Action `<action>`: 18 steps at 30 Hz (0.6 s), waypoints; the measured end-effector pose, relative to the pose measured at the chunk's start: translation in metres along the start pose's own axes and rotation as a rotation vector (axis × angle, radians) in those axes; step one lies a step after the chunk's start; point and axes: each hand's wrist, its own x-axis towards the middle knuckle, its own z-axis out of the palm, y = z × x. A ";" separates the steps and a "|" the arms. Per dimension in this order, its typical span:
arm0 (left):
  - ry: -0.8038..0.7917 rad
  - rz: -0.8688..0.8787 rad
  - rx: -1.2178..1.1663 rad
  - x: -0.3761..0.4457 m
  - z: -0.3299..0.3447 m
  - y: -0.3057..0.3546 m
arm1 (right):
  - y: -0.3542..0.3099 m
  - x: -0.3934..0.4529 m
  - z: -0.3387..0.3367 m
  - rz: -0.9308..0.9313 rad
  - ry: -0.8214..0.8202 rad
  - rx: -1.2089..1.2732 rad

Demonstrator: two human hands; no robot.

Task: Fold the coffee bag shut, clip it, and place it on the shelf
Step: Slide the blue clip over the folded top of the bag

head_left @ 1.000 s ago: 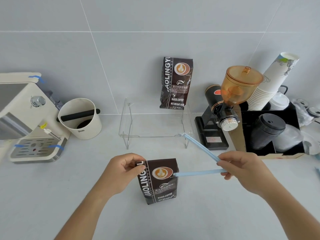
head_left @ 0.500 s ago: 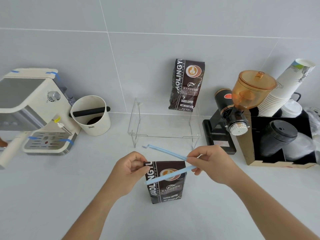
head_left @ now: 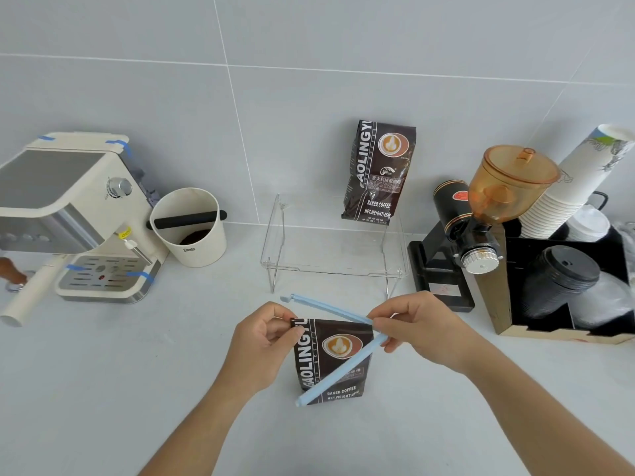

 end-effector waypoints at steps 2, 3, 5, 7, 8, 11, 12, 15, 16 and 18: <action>0.011 0.005 0.000 0.000 0.001 0.000 | 0.000 -0.002 -0.003 0.011 -0.042 0.024; 0.016 0.004 -0.004 0.000 0.002 0.000 | 0.000 -0.003 -0.004 0.015 -0.077 0.041; 0.023 -0.003 -0.009 0.000 0.002 0.001 | 0.003 -0.003 -0.006 0.026 -0.134 0.086; 0.028 -0.017 -0.016 0.001 0.002 0.001 | 0.005 -0.002 -0.007 0.026 -0.155 0.112; 0.029 -0.024 -0.018 0.001 0.002 0.000 | 0.006 -0.001 -0.006 0.018 -0.154 0.116; 0.021 -0.041 -0.008 0.002 0.001 0.001 | 0.009 0.002 -0.004 -0.005 -0.126 0.148; 0.014 -0.044 -0.008 0.003 0.000 0.001 | 0.010 0.002 -0.003 -0.010 -0.117 0.156; -0.018 -0.034 -0.001 0.005 -0.003 0.002 | 0.013 0.005 0.001 -0.027 -0.095 0.172; -0.028 -0.030 -0.001 0.004 -0.004 0.003 | 0.014 0.005 0.002 -0.036 -0.083 0.175; -0.034 -0.024 -0.005 0.003 -0.006 0.004 | 0.016 0.006 0.005 -0.057 -0.061 0.187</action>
